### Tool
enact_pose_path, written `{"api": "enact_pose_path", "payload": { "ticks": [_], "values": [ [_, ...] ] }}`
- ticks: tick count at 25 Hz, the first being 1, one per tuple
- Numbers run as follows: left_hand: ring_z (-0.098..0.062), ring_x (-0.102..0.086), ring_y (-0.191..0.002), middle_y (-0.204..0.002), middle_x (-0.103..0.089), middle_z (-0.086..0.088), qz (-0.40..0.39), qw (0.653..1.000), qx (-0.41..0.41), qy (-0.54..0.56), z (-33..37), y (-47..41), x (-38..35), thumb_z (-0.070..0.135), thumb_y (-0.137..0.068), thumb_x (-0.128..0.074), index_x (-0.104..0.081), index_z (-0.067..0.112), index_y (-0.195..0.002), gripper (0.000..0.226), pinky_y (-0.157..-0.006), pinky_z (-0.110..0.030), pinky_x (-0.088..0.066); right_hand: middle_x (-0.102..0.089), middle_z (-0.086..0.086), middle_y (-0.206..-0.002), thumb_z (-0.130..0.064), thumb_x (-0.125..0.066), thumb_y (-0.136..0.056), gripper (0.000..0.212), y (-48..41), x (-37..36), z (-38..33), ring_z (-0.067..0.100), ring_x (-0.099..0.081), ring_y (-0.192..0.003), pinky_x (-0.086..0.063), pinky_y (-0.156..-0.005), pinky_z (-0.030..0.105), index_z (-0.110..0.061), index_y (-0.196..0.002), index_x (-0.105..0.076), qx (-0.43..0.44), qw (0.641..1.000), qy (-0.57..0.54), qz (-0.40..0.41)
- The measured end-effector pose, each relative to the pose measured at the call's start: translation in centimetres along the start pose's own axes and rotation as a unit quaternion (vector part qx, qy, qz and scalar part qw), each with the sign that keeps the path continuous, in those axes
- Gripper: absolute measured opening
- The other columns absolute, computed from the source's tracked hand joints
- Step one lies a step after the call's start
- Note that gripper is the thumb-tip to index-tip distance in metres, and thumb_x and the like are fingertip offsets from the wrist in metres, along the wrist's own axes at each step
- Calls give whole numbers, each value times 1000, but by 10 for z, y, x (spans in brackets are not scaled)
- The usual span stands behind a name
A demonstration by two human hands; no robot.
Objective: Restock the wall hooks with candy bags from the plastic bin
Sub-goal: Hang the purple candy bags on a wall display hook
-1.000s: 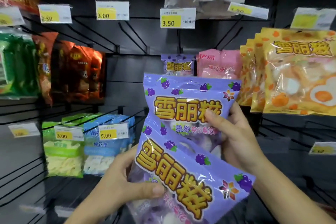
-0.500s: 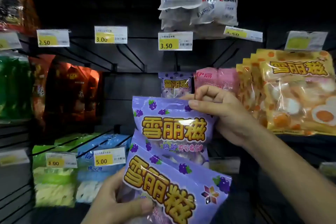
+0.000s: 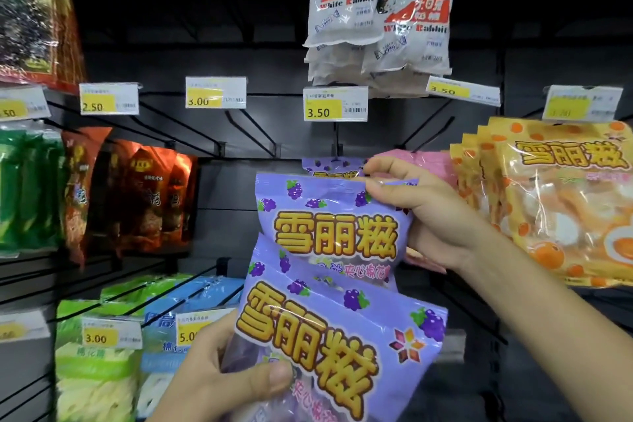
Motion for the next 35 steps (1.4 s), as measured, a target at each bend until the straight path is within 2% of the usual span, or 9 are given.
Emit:
{"api": "enact_pose_path", "payload": {
  "ticks": [5,10,13,18,22,26,28,32,35],
  "values": [
    [-22,-74,-100,-104,-79,-9,2,998,-45,-43,23,-18,13,51,-38,-95,-78,15,-96,71,-78,-20,-56,-67,1,-60,8,-55,-87,21,-30,13,-20,12,-65,-52,-55,-51,24,-12,-84,-62,60,994,15,91],
    [-22,-75,-92,-99,-79,-10,-22,991,-105,-77,64,-57,42,44,-47,-93,-75,13,-97,61,-74,-24,-57,-61,6,-66,10,-54,-87,23,-59,22,-29,9,-61,-47,-53,-48,21,-11,-81,-60,73,989,45,121],
    [-24,-75,-83,-92,-79,-13,-56,993,-87,-65,72,-97,53,22,-52,-88,-74,9,-91,44,-71,-27,-58,-59,7,-68,10,-54,-87,23,-74,32,-32,9,-61,-47,-53,-48,20,-11,-81,-59,73,987,41,135],
    [-24,-75,-82,-92,-78,-12,-114,990,-75,-25,64,-137,53,11,-57,-80,-74,11,-93,36,-72,-29,-59,-60,7,-76,9,-52,-88,21,-93,35,-37,11,-60,-58,-53,-55,22,-12,-86,-56,104,987,48,111],
    [-22,-76,-81,-93,-79,-9,-123,987,-100,33,58,-149,51,6,-63,-66,-74,14,-96,35,-70,-27,-59,-67,4,-73,10,-51,-88,21,-102,32,-51,9,-65,-57,-55,-56,20,-10,-88,-57,148,984,31,90],
    [-21,-77,-81,-91,-80,-7,-119,984,-132,26,63,-154,50,-10,-71,-57,-75,15,-95,39,-69,-26,-59,-70,4,-72,13,-53,-86,22,-110,27,-56,11,-68,-59,-57,-58,21,-9,-88,-59,165,984,18,71],
    [-19,-77,-78,-88,-80,-6,-98,986,-130,23,61,-158,53,-7,-72,-53,-76,17,-91,38,-67,-25,-59,-71,2,-70,12,-55,-86,21,-114,26,-54,11,-68,-59,-58,-58,21,-7,-89,-61,164,983,24,76],
    [-22,-76,-79,-89,-79,-9,-80,987,-135,12,56,-162,55,7,-65,-72,-75,12,-92,27,-68,-26,-58,-72,0,-64,8,-58,-86,16,-117,28,-49,10,-68,-56,-57,-55,21,-7,-87,-63,154,984,26,82],
    [-24,-75,-84,-95,-79,-10,-72,990,-121,0,50,-161,56,26,-58,-88,-73,12,-95,42,-71,-27,-58,-69,8,-75,7,-59,-86,13,-116,29,-42,10,-67,-55,-57,-53,21,-6,-86,-62,140,986,45,84]
  ]
}}
Point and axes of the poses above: each hand's wrist, its own y-axis away from the middle knuckle, its own x-axis out of the back of the hand, z = x × y, the point moved 8 cm from there along -y, towards the middle knuckle
